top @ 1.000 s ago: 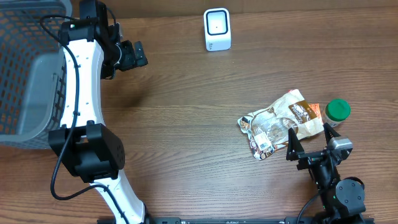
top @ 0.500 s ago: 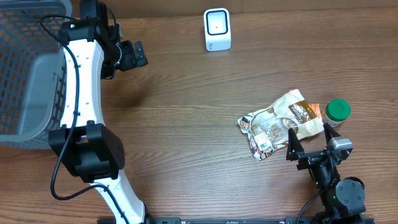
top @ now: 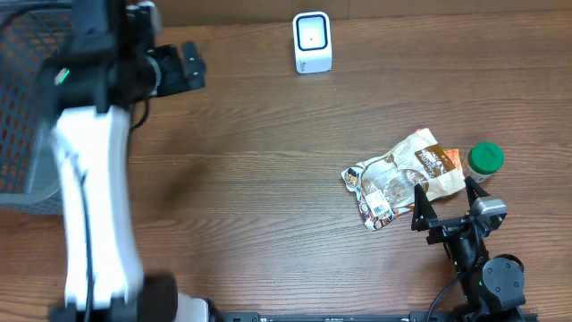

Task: Scan the item barcode

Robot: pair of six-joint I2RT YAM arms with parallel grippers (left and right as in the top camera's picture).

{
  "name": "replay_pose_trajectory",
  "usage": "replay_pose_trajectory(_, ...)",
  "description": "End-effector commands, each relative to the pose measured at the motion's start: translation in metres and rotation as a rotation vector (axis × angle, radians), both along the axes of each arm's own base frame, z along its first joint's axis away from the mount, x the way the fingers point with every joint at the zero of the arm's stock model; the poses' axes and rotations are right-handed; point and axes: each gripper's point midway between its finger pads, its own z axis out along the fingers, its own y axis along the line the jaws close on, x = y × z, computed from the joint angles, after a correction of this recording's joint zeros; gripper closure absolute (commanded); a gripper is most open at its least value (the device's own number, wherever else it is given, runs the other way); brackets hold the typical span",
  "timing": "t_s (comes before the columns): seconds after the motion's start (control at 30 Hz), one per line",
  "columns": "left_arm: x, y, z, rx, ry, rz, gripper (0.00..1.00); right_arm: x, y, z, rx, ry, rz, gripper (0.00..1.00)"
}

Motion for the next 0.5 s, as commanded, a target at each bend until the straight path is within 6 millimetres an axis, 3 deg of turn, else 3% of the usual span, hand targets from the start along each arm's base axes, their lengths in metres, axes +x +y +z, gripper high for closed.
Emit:
replay_pose_trajectory(0.0,-0.037,-0.002,0.055,0.010,-0.155,0.010,0.00,0.000,-0.001,-0.002,0.004,-0.003,-0.001,0.00)
replay_pose_trajectory(0.13,-0.068,-0.004,0.088,0.018,-0.258,0.011,0.00,0.000,-0.001,-0.002,0.004,-0.003,-0.001,0.00)
replay_pose_trajectory(0.27,-0.088,-0.006,0.103,0.021,-0.305,0.010,0.00,0.000,-0.001,-0.002,0.004,-0.003,-0.001,0.00)
replay_pose_trajectory(0.47,-0.087,-0.006,0.101,0.021,-0.300,0.010,0.00,0.000,-0.001,-0.002,0.004,-0.003,-0.001,0.00)
